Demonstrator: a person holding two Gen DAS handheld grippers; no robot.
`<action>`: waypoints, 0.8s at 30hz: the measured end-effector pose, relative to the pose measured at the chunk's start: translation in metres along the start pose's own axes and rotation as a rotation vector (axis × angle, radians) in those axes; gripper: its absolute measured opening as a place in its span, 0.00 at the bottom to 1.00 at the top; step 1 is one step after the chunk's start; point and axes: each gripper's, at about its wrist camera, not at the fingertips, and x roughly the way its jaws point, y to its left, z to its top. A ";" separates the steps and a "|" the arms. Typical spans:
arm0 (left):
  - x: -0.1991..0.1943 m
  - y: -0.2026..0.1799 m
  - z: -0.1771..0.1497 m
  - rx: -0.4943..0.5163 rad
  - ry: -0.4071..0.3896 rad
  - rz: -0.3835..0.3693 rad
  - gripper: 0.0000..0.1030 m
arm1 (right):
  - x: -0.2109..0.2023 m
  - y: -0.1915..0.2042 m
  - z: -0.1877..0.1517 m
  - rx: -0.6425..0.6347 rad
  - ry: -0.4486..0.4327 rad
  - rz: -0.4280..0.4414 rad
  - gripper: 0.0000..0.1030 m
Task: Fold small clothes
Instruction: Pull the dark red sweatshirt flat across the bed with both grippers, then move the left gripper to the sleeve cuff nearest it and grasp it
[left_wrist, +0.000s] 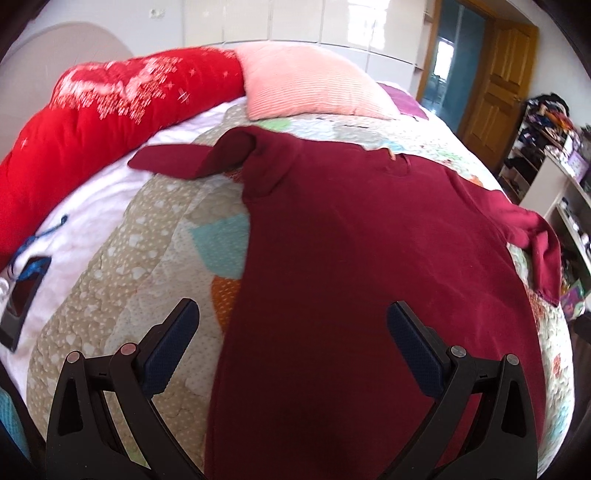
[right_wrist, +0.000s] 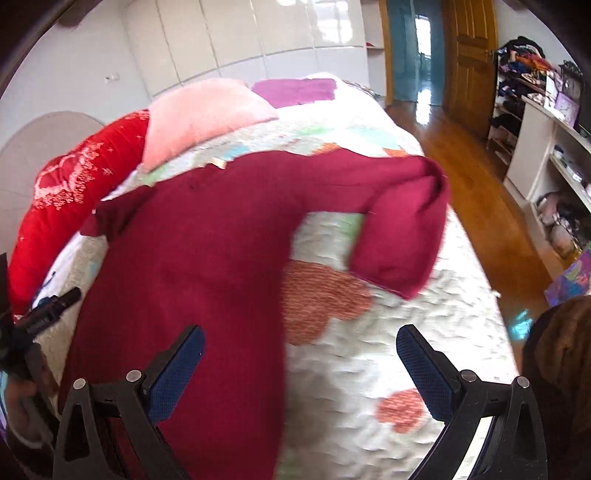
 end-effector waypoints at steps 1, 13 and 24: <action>-0.001 -0.004 0.001 0.017 -0.006 0.005 0.99 | 0.005 0.009 0.001 -0.014 -0.007 0.000 1.00; 0.016 -0.024 0.006 0.080 -0.005 0.005 0.99 | 0.068 0.093 0.018 -0.175 0.018 0.024 1.00; 0.037 -0.012 0.013 0.048 0.007 0.001 0.99 | 0.091 0.122 0.035 -0.215 -0.018 -0.013 1.00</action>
